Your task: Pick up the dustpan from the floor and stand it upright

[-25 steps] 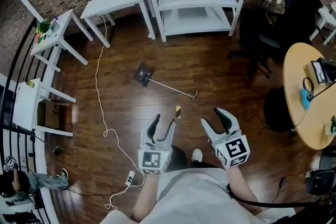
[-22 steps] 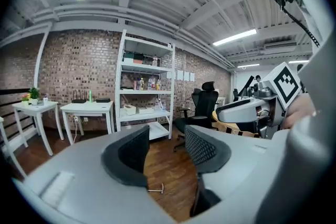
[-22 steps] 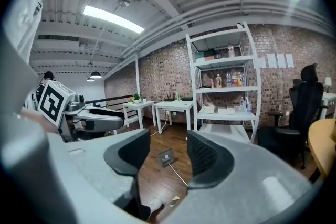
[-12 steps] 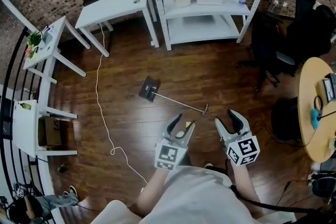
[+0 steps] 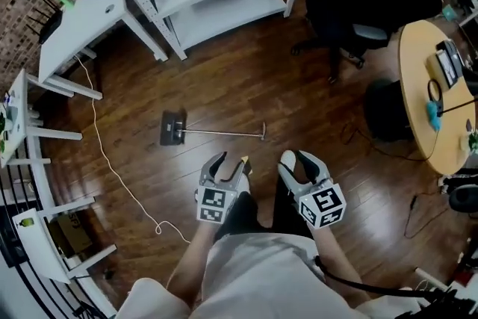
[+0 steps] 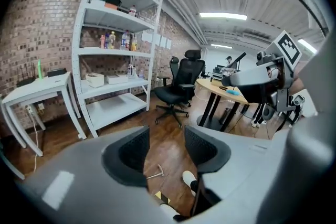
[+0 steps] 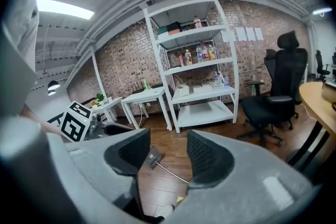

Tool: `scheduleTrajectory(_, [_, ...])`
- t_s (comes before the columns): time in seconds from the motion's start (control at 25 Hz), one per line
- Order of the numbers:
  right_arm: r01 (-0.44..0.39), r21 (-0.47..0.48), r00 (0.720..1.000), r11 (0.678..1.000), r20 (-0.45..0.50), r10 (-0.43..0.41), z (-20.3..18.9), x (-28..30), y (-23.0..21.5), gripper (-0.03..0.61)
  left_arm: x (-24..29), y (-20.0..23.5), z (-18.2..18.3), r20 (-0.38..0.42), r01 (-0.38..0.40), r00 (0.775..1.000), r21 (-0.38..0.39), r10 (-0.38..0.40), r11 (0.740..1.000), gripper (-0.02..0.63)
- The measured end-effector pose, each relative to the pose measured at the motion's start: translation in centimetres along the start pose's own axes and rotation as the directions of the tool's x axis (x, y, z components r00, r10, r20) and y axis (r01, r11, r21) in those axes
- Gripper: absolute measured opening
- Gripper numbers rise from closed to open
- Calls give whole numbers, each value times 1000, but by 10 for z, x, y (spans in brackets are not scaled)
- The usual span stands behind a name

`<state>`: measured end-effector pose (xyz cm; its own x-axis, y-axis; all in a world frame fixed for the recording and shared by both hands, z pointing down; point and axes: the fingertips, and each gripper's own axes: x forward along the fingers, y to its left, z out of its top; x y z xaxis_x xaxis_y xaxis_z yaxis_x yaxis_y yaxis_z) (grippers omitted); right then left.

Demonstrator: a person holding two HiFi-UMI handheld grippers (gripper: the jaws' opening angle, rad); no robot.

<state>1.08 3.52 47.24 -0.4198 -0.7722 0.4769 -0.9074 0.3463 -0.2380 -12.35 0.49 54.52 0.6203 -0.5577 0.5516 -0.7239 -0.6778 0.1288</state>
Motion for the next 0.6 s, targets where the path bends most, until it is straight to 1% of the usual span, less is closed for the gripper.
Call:
scheduleTrajectory(0.04, [3, 11, 1000, 1000, -8, -3, -4, 6, -15, 209, 19, 0, -1, -18, 2, 1000, 11, -2, 1000, 228])
scheduleTrajectory(0.12, [-5, 23, 1000, 1000, -21, 5, -15, 21, -40, 209, 53, 5, -9, -46, -32, 998, 16, 33, 999, 239])
scheduleTrajectory(0.2, [-13, 42, 999, 999, -38, 14, -35, 41, -67, 209, 89, 9, -23, -72, -70, 995, 26, 72, 997, 293])
scheduleTrajectory(0.24, [-5, 54, 999, 999, -51, 8, -47, 52, -86, 209, 112, 6, -34, -90, -68, 993, 44, 72, 997, 330])
scheduleTrajectory(0.28, [10, 64, 998, 998, -64, -6, -61, 64, -108, 209, 139, 1, -49, -114, -55, 992, 67, 62, 996, 344])
scheduleTrajectory(0.36, [42, 80, 995, 996, -93, -34, -90, 91, -151, 209, 194, -6, -89, -183, -24, 982, 98, 41, 995, 315])
scheduleTrajectory(0.44, [42, 90, 990, 995, -141, -29, -129, 123, -180, 209, 243, -5, -143, -280, -9, 959, 88, 33, 996, 287])
scheduleTrajectory(0.52, [17, 96, 978, 995, -208, 4, -177, 155, -199, 209, 286, -5, -203, -378, 5, 925, 70, 22, 998, 280])
scheduleTrajectory(0.6, [-19, 92, 963, 996, -266, 43, -227, 183, -215, 209, 326, -7, -261, -459, 31, 888, 68, 4, 997, 272])
